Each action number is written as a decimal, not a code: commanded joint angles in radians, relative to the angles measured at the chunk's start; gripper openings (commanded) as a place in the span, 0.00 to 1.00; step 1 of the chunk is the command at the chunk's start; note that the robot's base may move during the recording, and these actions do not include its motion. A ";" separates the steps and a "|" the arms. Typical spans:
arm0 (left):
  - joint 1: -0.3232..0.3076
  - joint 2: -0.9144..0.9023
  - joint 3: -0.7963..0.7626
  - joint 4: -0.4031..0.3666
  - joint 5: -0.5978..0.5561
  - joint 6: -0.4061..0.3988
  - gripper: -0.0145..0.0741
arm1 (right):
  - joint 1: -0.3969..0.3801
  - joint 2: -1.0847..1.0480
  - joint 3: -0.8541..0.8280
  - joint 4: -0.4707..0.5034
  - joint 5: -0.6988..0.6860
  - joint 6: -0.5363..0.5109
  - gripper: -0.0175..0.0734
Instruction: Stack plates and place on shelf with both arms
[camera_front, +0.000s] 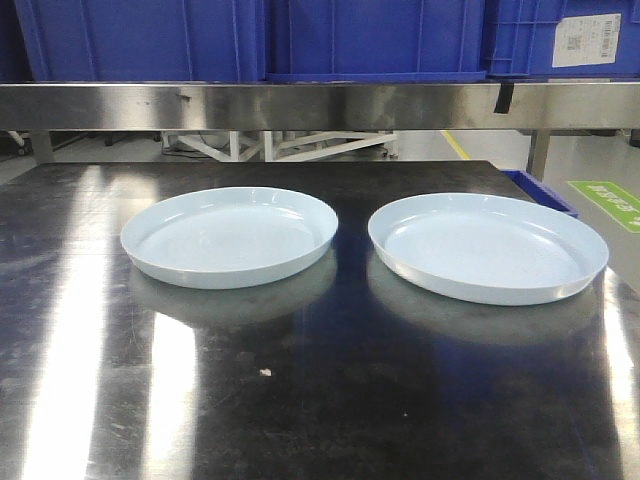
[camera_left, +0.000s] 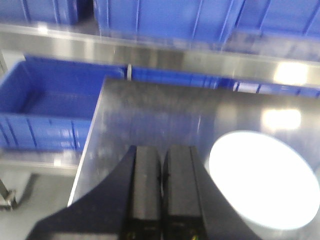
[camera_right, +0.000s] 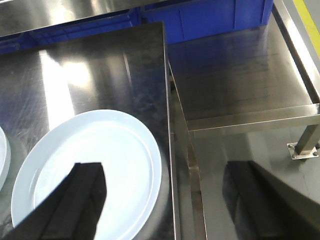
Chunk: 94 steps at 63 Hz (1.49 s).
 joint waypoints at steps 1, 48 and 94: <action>0.000 -0.022 0.060 -0.008 -0.145 -0.011 0.27 | -0.002 -0.009 -0.039 0.001 -0.072 -0.003 0.84; 0.000 -0.025 0.201 -0.008 -0.212 -0.011 0.27 | -0.002 -0.009 -0.039 0.001 -0.056 -0.003 0.73; 0.000 -0.025 0.201 -0.008 -0.212 -0.011 0.27 | -0.002 -0.009 -0.039 0.001 0.116 -0.004 0.75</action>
